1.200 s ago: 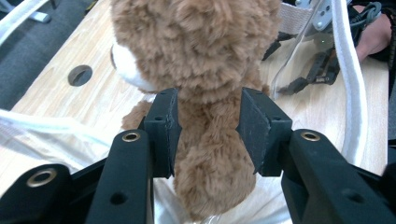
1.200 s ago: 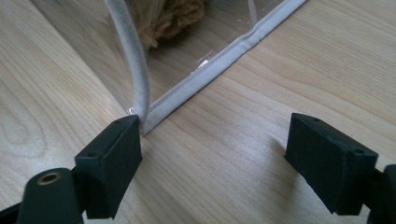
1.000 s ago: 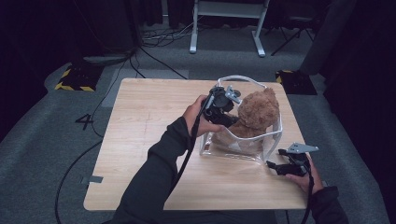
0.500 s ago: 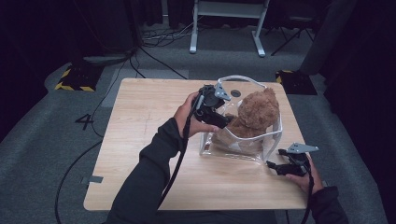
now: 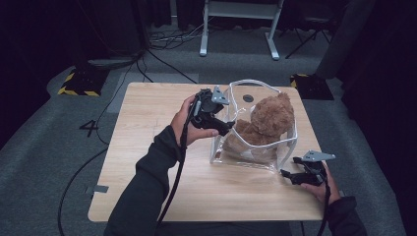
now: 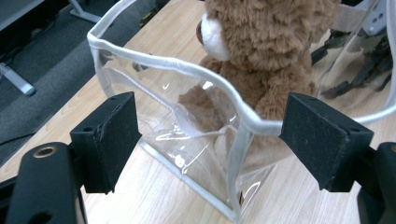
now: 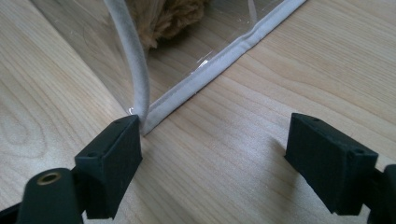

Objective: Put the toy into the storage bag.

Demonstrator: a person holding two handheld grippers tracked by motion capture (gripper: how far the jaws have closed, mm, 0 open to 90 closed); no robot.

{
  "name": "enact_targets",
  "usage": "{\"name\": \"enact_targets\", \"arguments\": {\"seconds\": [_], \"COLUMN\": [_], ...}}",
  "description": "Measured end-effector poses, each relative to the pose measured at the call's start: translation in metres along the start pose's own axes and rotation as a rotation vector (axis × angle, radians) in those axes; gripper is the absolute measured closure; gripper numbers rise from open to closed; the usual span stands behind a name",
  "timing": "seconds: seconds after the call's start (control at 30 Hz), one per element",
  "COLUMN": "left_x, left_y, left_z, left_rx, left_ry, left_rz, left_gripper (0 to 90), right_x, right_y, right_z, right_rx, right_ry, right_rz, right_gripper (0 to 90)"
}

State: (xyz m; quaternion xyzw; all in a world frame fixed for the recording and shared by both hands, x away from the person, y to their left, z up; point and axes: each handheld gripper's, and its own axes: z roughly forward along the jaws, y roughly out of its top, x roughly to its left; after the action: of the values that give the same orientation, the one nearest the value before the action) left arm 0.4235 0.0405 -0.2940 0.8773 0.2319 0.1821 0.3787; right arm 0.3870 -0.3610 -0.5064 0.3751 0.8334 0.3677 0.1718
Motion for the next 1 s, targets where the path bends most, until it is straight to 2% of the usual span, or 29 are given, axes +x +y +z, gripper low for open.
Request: {"name": "enact_targets", "arguments": {"seconds": [0.4, 1.0], "left_x": [0.003, -0.003], "left_y": [-0.017, -0.04], "left_z": [-0.012, -0.021], "left_rx": [0.014, 0.037], "left_ry": [0.055, 0.092], "left_rz": [0.0, 0.021], "left_gripper": [19.0, 18.3], "right_x": [0.0, 0.0], "right_y": [0.0, 0.0], "right_z": [0.0, 0.0], "right_rx": [0.0, 0.0], "right_ry": [0.0, -0.001], "right_rz": [0.0, -0.001], "right_gripper": [18.0, 18.0]}}
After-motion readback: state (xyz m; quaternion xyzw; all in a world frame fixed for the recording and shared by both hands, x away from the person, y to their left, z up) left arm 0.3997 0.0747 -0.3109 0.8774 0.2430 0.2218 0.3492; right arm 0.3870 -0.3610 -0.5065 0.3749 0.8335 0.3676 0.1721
